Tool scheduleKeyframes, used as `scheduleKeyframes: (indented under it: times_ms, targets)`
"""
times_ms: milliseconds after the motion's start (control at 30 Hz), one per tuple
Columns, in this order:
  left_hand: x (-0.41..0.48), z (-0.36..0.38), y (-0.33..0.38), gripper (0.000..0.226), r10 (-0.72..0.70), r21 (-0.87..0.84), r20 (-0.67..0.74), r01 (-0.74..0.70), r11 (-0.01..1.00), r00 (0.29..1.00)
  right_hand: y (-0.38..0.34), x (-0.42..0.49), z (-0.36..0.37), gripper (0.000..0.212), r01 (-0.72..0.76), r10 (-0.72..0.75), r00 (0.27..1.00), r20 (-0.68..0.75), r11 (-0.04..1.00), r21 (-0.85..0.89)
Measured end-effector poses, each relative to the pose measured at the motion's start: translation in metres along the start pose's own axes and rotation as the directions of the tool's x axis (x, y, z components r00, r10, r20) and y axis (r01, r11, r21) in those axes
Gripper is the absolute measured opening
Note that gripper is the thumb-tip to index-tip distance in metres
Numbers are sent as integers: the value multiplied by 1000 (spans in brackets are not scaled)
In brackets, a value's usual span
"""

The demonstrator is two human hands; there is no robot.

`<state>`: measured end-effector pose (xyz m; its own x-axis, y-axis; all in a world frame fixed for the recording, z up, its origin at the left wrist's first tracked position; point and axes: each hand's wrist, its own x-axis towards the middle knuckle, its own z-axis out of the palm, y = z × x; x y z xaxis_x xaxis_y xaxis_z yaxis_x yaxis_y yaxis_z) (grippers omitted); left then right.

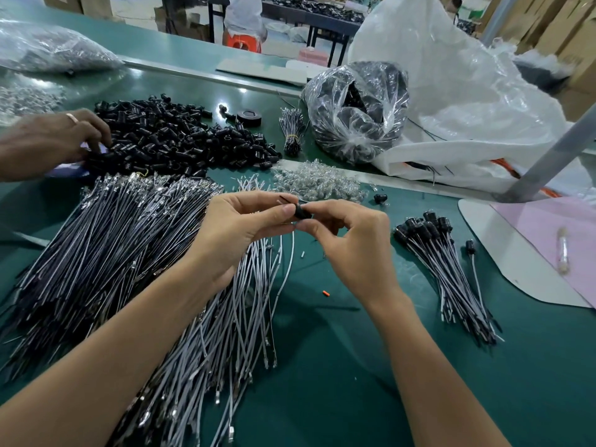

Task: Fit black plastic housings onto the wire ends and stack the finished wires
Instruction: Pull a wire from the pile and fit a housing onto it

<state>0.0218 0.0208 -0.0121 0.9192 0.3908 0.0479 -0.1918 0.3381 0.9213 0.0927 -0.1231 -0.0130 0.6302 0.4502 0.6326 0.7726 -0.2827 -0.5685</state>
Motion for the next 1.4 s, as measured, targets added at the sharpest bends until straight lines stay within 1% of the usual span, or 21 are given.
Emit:
scheduleKeyframes:
  times_ms: [100, 167, 233, 333, 433, 500, 567, 600, 633, 700, 733, 767, 800, 867, 900, 933, 967, 1067, 1167, 1233, 1400]
  targets:
    - [-1, 2, 0, 19, 26, 59, -15, -25, 998, 1000, 0, 0, 0, 15, 17, -19, 1000, -22, 999, -51]
    - [-2, 3, 1, 17, 56, 50, -29, -54, 997, 998, 1, -1, -1, 16, 16, -20, 999, -46, 996, -90]
    - [-1, -1, 5, 12, 80, -13, -69, -82, 997, 994, 3, 0, -2, 16, -17, 11, 998, -59, 994, -104]
    - [4, -11, 11, 12, 63, -145, -214, -96, 985, 975, 11, 3, -8, 14, -113, 106, 991, -77, 989, -99]
    - [9, -18, 11, 5, 46, -176, -339, -112, 978, 940, 18, 7, -16, 14, -213, 211, 974, -77, 977, -21]
    - [10, -20, 9, 4, 22, -189, -353, -95, 977, 935, 19, 10, -21, 16, -325, 333, 943, -22, 932, 160]
    - [10, -21, 9, 5, -36, -220, -298, -32, 975, 954, 19, 11, -25, 16, -418, 440, 897, 48, 804, 423]
    - [10, -22, 11, 8, -75, -226, -240, 19, 974, 968, 19, 12, -27, 13, -433, 474, 877, 77, 710, 555]
    - [9, -22, 13, 12, -111, -208, -163, 76, 975, 980, 20, 13, -30, 11, -428, 497, 861, 109, 591, 684]
    - [7, -21, 16, 27, -165, -108, 61, 171, 979, 984, 19, 16, -34, 17, -365, 508, 841, 187, 278, 888]
    - [5, -19, 16, 33, -186, -55, 192, 200, 978, 964, 18, 17, -35, 20, -327, 505, 835, 220, 133, 936]
    - [2, -18, 16, 37, -201, -22, 302, 218, 976, 932, 17, 18, -37, 18, -295, 509, 826, 241, 27, 955]
    - [0, -16, 15, 40, -205, -9, 369, 224, 975, 907, 15, 18, -39, 19, -271, 509, 821, 260, -53, 961]
    - [-1, -15, 14, 42, -185, -29, 372, 211, 977, 909, 14, 16, -40, 31, -256, 491, 820, 296, -147, 955]
    - [0, -15, 13, 42, -171, -36, 327, 193, 981, 930, 13, 15, -40, 28, -279, 484, 817, 313, -143, 950]
    - [1, -15, 12, 38, -151, -28, 277, 165, 986, 949, 10, 15, -39, 20, -324, 479, 813, 331, -99, 941]
    - [1, -15, 11, 33, -128, -1, 239, 132, 991, 963, 9, 14, -36, 17, -382, 462, 815, 349, -24, 924]
    - [2, -10, 7, 33, -71, 125, 242, 41, 991, 968, 2, 9, -21, 38, -538, 353, 819, 452, 201, 818]
    - [0, -5, 3, 40, -60, 176, 253, 15, 984, 965, -3, 3, -6, 47, -578, 290, 816, 500, 374, 725]
    - [-1, -5, 1, 35, -48, 173, 235, 6, 985, 971, -5, 1, -2, 48, -569, 286, 822, 492, 429, 702]
    - [0, -6, 3, 25, 12, 76, 185, -26, 997, 983, -10, 1, -3, 46, -542, 253, 837, 485, 502, 674]
